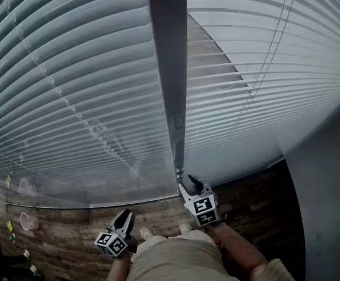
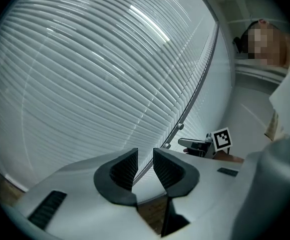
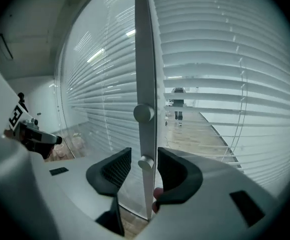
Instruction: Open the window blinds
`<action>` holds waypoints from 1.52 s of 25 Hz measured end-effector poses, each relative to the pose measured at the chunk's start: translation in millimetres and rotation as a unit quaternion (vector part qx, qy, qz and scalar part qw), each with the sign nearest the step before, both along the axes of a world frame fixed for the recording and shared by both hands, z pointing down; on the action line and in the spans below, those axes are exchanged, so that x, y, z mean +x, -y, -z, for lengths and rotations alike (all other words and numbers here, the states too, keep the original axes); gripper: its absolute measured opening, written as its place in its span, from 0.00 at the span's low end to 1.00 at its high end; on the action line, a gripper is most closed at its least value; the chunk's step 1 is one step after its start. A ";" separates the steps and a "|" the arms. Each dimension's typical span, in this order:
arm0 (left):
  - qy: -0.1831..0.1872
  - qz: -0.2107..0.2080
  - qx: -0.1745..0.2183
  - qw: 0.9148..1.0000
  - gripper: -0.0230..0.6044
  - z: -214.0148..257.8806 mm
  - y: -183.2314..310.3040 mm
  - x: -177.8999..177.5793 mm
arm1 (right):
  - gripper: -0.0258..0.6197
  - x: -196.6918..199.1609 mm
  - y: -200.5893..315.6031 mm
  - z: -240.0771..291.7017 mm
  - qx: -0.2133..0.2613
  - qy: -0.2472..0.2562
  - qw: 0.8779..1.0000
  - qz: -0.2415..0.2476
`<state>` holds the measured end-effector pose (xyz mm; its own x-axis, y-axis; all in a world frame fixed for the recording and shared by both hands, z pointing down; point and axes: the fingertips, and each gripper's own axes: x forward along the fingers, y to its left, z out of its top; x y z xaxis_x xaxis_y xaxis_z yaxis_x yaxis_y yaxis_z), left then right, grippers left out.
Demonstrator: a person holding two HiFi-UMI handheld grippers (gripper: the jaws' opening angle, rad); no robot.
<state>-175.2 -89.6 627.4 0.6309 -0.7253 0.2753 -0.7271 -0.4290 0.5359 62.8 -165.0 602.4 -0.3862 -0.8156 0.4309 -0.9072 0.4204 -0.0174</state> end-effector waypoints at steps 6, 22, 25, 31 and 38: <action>0.008 0.006 0.014 1.000 0.21 10.5 -9.1 18.3 | 0.28 17.8 -16.8 48.7 0.062 0.045 0.997 -0.018; 0.034 0.065 0.045 0.996 0.06 28.2 16.7 -35.9 | 0.24 5.3 5.5 68.7 0.079 -0.002 0.995 -0.055; 0.034 0.062 0.051 0.996 0.06 41.4 34.7 -56.7 | 0.23 0.3 18.0 68.4 0.060 0.070 0.993 -0.071; 0.033 0.034 0.062 0.997 0.06 48.4 46.6 -68.3 | 0.23 8.7 15.3 59.0 -0.009 0.216 0.968 -0.128; 0.021 0.007 0.062 0.998 0.06 49.4 60.2 -82.8 | 0.23 11.2 19.6 60.7 -0.063 0.382 0.909 -0.155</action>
<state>-257.9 -149.9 577.9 0.6100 -0.7643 0.2089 -0.7544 -0.4797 0.4480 74.0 -184.6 541.7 -0.3728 -0.8985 0.2319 -0.6852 0.0980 -0.7218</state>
